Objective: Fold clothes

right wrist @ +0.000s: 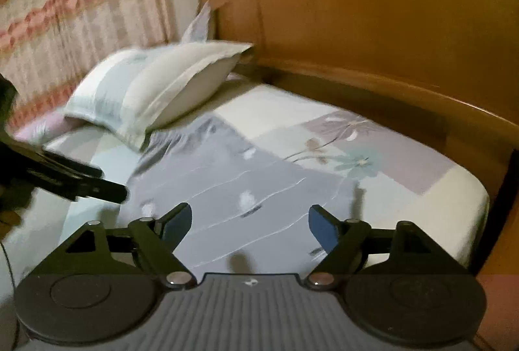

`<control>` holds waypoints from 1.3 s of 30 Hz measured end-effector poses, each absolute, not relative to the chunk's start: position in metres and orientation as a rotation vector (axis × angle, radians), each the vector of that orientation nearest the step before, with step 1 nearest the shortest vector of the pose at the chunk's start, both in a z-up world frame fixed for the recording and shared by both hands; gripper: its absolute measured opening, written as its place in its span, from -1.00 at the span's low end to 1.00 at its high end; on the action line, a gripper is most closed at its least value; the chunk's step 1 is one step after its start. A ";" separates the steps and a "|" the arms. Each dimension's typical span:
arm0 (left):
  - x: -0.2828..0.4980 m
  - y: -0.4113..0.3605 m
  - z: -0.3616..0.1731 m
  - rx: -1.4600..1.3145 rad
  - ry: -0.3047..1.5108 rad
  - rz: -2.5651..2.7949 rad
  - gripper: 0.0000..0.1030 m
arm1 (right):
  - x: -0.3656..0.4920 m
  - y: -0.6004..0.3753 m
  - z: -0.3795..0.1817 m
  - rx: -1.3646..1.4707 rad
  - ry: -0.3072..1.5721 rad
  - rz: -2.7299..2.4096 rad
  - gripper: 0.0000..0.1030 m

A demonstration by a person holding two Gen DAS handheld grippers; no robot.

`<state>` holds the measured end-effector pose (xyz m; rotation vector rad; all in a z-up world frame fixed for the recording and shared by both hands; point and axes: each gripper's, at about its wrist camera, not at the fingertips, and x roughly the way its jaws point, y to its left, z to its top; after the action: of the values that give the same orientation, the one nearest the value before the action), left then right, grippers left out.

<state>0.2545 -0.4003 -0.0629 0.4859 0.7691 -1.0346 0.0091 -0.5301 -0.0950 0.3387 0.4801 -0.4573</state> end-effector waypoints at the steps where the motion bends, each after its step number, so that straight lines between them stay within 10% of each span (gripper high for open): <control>1: 0.249 -0.392 -0.062 0.521 0.755 -1.020 0.77 | 0.014 -0.525 -0.096 0.324 0.510 -0.456 0.61; 16: 0.186 -0.244 -0.055 0.522 0.677 -0.911 0.80 | 0.037 -0.452 -0.114 0.108 0.777 -0.382 0.75; 39: 0.126 -0.179 -0.084 0.363 0.693 -0.775 0.84 | 0.027 -0.457 -0.106 0.277 0.711 -0.291 0.88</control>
<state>0.1263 -0.1791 -0.0837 0.3628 0.6931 -0.7750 0.0265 -0.4570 -0.1059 0.2770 0.7110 -0.2914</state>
